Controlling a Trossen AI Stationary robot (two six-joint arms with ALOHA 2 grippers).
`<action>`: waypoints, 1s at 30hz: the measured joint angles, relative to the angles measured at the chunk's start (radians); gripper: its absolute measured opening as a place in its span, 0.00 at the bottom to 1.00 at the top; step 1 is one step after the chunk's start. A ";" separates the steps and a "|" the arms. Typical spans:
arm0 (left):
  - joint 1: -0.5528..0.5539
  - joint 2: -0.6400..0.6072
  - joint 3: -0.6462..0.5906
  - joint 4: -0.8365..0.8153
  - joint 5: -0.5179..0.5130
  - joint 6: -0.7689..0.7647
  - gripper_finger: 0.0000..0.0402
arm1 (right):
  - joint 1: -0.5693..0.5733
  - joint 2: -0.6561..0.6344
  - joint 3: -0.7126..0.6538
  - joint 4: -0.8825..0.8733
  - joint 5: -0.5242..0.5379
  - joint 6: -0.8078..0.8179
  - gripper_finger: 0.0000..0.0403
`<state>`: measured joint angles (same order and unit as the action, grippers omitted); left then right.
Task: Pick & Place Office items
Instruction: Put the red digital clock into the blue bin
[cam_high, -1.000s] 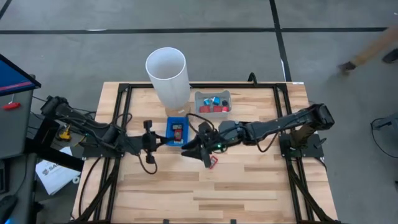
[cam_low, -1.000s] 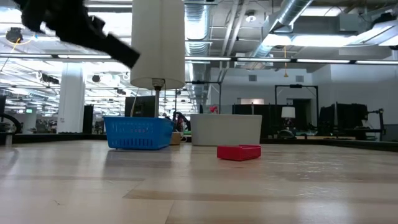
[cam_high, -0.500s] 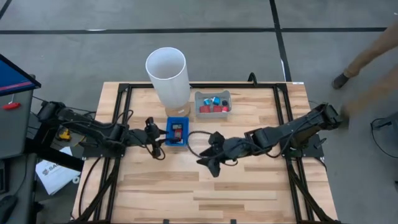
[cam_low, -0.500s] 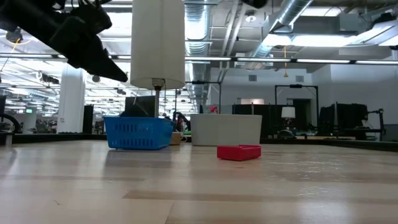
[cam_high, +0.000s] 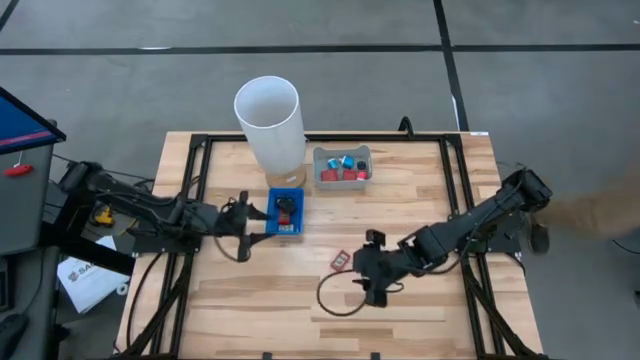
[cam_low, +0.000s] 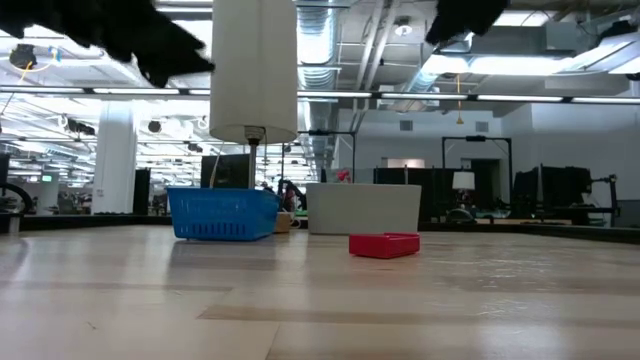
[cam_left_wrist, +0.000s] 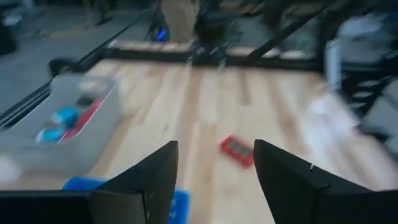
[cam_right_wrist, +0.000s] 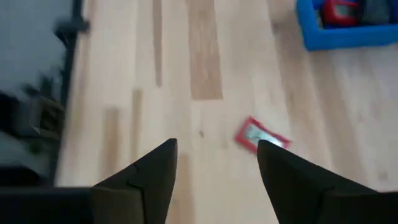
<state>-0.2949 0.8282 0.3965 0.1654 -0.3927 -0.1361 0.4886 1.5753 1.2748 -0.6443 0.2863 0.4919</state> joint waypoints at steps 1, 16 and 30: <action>-0.021 -0.016 0.000 0.009 0.000 0.005 0.52 | -0.001 0.000 -0.007 -0.006 0.000 -0.049 0.54; -0.310 -0.076 0.082 0.036 -0.280 0.083 0.65 | -0.191 0.168 -0.111 0.190 -0.113 -0.420 0.59; -0.345 -0.096 0.115 -0.016 -0.341 0.104 0.65 | -0.161 0.350 -0.109 0.249 -0.131 -0.606 0.59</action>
<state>-0.6395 0.7326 0.5120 0.1497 -0.7334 -0.0325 0.3271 1.9253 1.1656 -0.3957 0.1550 -0.1138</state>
